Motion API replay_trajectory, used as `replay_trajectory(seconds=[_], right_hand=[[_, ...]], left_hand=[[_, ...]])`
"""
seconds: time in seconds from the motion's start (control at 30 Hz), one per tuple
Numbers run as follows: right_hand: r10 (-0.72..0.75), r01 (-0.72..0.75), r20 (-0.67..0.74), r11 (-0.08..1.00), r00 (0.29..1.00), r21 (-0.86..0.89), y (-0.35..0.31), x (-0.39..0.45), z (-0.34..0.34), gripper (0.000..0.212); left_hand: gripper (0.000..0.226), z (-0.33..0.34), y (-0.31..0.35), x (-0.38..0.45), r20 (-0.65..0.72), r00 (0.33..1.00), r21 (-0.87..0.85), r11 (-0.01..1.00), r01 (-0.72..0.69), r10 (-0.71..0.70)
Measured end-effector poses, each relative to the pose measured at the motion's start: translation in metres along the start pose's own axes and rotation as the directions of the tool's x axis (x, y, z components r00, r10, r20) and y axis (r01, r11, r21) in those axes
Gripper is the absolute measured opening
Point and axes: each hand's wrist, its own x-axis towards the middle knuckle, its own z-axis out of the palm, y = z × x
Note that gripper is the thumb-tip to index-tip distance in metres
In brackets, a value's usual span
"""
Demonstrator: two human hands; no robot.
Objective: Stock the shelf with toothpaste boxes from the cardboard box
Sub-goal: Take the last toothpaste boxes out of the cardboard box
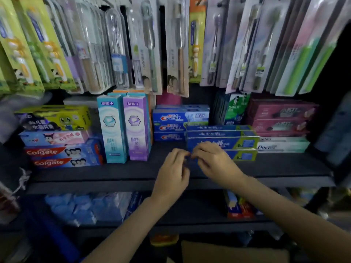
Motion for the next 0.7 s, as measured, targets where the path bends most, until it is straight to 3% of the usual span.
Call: replay_trajectory(seconds=[0.13,0.2,0.23,0.3,0.37,0.4,0.5,0.53,0.6,0.7], right_hand=[[0.244,-0.253,0.197,0.967,0.949,0.021,-0.004,-0.090,0.004,0.022],[0.365,-0.372,0.375,0.926,0.852,-0.054,-0.001,-0.139,0.011,0.019],[0.433,-0.440,0.494,0.891,0.754,-0.109,-0.001,-0.167,0.014,0.019],[0.536,-0.541,0.667,0.809,0.518,-0.230,0.002,-0.227,0.025,0.024],[0.551,-0.559,0.785,0.760,0.285,-0.331,0.002,-0.287,0.041,0.027],[0.550,-0.561,0.811,0.744,0.202,-0.364,0.000,-0.314,0.050,0.029],[0.524,-0.639,0.852,0.650,-0.016,-0.412,-0.004,-0.385,0.091,0.031],[0.496,-0.658,0.866,0.633,-0.059,-0.408,-0.004,-0.403,0.107,0.031],[0.456,-0.699,0.881,0.591,-0.123,-0.403,-0.004,-0.435,0.142,0.033],[0.347,-0.700,0.930,0.634,-0.120,-0.328,-0.010,-0.482,0.203,0.039]], left_hand=[[0.029,0.046,0.013,-0.055,0.317,0.948,-0.016,1.000,0.013,-0.008],[0.034,0.078,0.015,-0.088,0.525,0.850,0.034,0.999,0.028,-0.042],[0.038,0.094,0.016,-0.107,0.650,0.753,0.071,0.995,0.071,-0.100],[0.046,0.125,0.013,-0.150,0.849,0.471,0.154,0.965,0.213,-0.240],[0.051,0.149,0.009,-0.194,0.936,0.201,0.217,0.924,0.315,-0.289],[0.051,0.160,0.007,-0.212,0.946,0.122,0.246,0.911,0.330,-0.299],[0.044,0.197,-0.004,-0.251,0.934,0.040,0.318,0.876,0.362,-0.356],[0.041,0.212,-0.010,-0.262,0.922,0.017,0.349,0.850,0.395,-0.386],[0.035,0.239,-0.020,-0.287,0.898,-0.037,0.408,0.799,0.442,-0.438],[0.033,0.285,-0.044,-0.334,0.880,-0.106,0.461,0.779,0.426,-0.463]])
